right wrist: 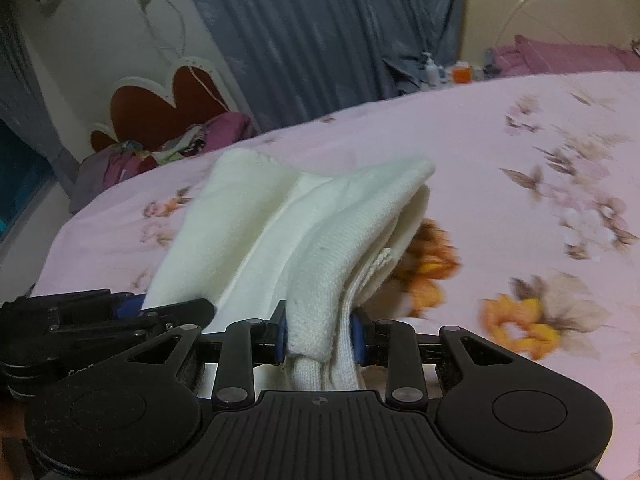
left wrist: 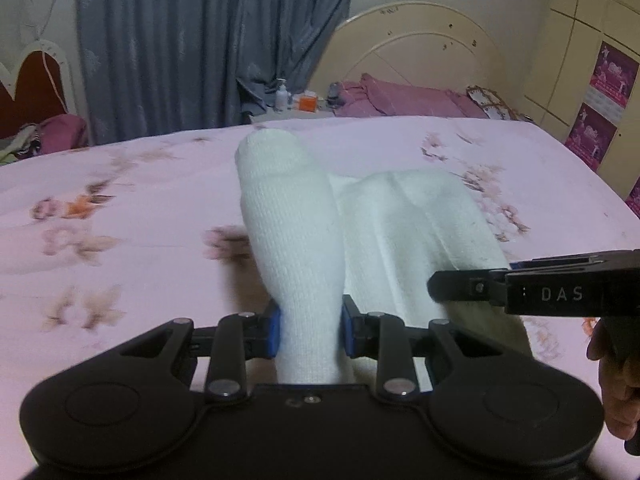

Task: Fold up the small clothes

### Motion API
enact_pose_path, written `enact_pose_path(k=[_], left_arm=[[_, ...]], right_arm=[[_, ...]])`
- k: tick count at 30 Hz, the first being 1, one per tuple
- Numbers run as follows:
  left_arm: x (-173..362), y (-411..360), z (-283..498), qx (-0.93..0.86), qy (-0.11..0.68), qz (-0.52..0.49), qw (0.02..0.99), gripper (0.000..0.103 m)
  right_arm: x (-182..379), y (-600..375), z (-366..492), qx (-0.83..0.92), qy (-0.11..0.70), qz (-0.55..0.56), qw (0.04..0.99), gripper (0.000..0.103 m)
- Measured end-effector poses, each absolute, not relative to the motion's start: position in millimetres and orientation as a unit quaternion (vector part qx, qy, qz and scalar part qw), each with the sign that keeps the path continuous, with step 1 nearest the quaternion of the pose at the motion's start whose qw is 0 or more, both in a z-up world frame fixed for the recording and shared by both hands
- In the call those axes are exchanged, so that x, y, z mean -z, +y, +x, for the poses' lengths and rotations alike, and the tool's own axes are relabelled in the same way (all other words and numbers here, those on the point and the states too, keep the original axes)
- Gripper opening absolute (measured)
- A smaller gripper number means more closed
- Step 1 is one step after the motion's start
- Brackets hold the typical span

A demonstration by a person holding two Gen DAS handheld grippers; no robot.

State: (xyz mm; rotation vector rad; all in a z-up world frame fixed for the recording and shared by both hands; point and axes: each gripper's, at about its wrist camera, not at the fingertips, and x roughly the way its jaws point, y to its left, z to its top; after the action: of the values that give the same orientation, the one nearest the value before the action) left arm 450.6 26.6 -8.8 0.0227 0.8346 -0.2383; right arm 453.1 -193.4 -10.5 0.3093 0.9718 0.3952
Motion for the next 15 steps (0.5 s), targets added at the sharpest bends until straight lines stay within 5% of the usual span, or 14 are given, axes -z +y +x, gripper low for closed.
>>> enact_pose_path(k=[15], left_arm=[[11, 199, 419, 0.062, 0.423, -0.038, 0.903, 0.027]], right_arm=[[22, -15, 457, -0.254, 0.478, 0.124, 0.832, 0.030]])
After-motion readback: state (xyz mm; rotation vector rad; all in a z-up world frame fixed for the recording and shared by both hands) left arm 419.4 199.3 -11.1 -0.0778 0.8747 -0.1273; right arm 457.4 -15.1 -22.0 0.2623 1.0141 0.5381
